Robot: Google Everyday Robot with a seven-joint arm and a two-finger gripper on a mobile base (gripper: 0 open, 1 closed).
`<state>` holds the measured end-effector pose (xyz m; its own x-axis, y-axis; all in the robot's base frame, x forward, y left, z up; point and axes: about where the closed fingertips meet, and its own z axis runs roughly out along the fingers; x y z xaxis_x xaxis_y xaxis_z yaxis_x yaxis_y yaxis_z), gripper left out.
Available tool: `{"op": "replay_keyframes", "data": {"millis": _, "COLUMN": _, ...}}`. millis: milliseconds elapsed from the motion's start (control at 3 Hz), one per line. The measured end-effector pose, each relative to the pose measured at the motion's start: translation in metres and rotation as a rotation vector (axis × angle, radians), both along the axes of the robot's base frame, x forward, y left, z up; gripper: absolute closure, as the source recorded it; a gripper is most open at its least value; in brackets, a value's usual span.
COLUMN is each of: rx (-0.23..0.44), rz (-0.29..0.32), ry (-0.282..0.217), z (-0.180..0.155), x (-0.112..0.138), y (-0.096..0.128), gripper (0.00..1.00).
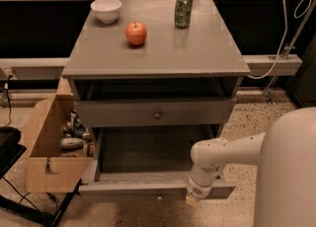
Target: Open middle drawer
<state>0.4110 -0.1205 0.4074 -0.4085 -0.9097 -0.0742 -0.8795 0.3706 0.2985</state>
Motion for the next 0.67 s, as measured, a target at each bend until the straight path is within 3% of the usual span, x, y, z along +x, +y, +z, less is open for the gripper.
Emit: {"op": "replay_keyframes", "data": {"millis": 667, "rx": 0.000, "rz": 0.000, "ry": 0.000, "z": 0.0007, "x": 0.0000, "y": 0.0000, "gripper": 0.12}}
